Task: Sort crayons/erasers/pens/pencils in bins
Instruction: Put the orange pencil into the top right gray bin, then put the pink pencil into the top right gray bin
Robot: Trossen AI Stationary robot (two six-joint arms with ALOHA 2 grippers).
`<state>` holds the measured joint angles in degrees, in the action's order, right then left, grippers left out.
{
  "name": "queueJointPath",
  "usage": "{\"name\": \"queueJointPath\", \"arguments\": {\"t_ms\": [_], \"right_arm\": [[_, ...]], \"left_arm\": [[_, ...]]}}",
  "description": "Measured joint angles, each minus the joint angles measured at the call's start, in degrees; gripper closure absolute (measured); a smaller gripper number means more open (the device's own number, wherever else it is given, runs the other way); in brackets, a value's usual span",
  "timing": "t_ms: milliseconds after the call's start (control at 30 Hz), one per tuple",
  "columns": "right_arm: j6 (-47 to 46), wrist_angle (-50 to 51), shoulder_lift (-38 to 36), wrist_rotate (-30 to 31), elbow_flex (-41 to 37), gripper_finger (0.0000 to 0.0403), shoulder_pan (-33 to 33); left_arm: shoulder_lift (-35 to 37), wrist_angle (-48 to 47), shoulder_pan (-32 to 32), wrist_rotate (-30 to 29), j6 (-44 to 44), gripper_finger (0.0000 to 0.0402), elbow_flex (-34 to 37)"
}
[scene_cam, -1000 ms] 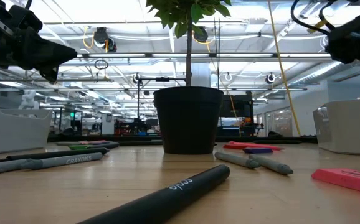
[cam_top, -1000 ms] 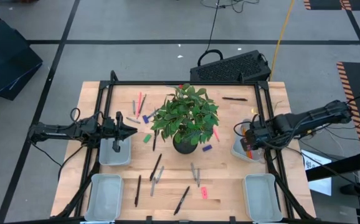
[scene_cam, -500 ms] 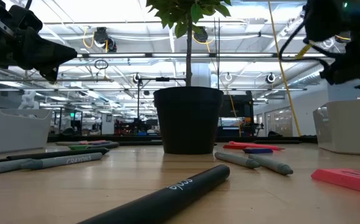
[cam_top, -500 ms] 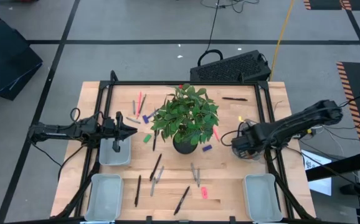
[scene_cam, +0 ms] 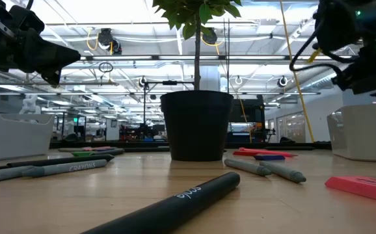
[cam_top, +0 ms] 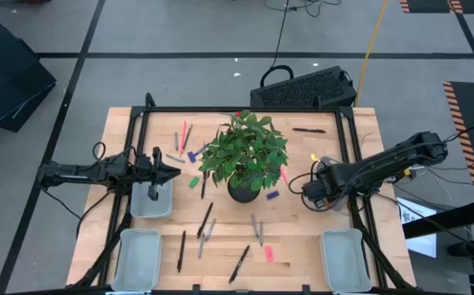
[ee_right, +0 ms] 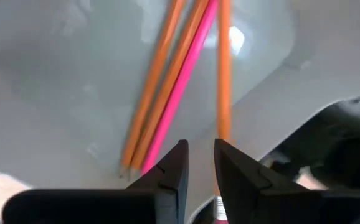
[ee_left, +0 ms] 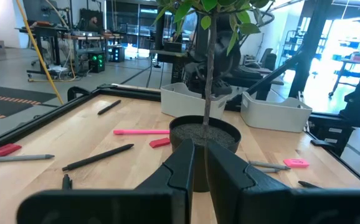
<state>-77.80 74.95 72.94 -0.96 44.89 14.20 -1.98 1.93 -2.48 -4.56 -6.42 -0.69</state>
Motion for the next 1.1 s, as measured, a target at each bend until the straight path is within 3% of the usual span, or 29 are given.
{"name": "queueJointPath", "arguments": {"t_ms": [200,367,700,900,1100], "right_arm": [[0.68,5.48,-0.19,0.99,1.10,0.0293,0.00],[0.98,0.51,-0.03,-0.66,0.06,0.0263,0.00],[1.82,-5.58,-1.36,-0.21,1.62,0.0270,0.00],[3.69,-0.20,-4.05,6.86,9.69,0.0275,-0.47],[10.53,-3.68,-2.00,14.07,16.96,0.0275,-3.90]], "left_arm": [[0.01,0.00,-0.02,0.00,0.00,0.0360,0.00],[0.01,0.00,-0.01,0.00,-0.01,0.0360,0.00],[0.00,0.00,0.00,0.02,-0.02,0.0360,0.00],[0.01,0.00,-0.01,0.01,-0.01,0.0360,0.00],[0.00,0.00,-0.01,0.01,-0.02,0.0360,0.00]]}}
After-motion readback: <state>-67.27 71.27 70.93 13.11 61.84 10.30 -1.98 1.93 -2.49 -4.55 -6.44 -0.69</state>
